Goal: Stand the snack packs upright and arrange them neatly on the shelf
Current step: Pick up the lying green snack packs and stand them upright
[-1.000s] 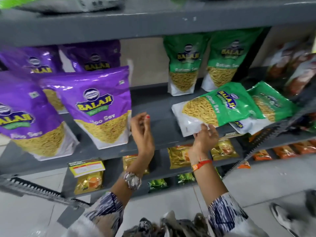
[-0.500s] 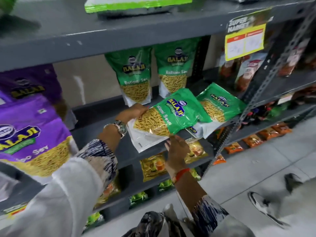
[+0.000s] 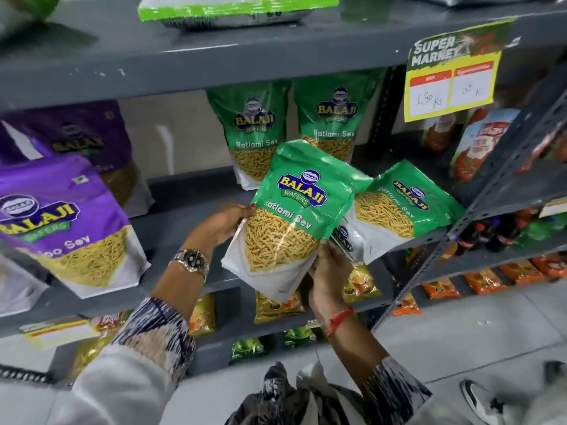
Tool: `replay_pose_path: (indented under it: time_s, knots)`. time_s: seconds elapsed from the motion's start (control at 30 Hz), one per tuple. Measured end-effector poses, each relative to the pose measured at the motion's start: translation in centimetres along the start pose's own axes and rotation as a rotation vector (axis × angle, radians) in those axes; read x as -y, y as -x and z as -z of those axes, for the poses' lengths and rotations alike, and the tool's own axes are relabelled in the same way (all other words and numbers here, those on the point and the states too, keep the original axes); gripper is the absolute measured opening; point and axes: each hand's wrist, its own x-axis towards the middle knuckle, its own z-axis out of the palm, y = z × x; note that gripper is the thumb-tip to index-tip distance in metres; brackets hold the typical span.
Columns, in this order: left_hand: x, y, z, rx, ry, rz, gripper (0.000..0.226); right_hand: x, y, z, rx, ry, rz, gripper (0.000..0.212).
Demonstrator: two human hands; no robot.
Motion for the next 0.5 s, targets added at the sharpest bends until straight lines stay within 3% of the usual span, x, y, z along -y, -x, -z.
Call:
replay_pose_path:
  time_s: [0.07, 0.2, 0.5]
  knots:
    - [0.4, 0.7, -0.4, -0.051, 0.053, -0.038, 0.018, 1.4, -0.7, 0.6, 0.019, 0.045, 0.014, 0.016]
    - [0.1, 3.1, -1.4, -0.084, 0.194, -0.134, 0.020, 5.0, -1.8, 1.0, 0.087, 0.110, 0.083, 0.026]
    - [-0.8, 10.3, -0.7, -0.003, 0.362, -0.303, 0.033, 9.4, 1.3, 0.6, 0.196, 0.110, 0.201, 0.027]
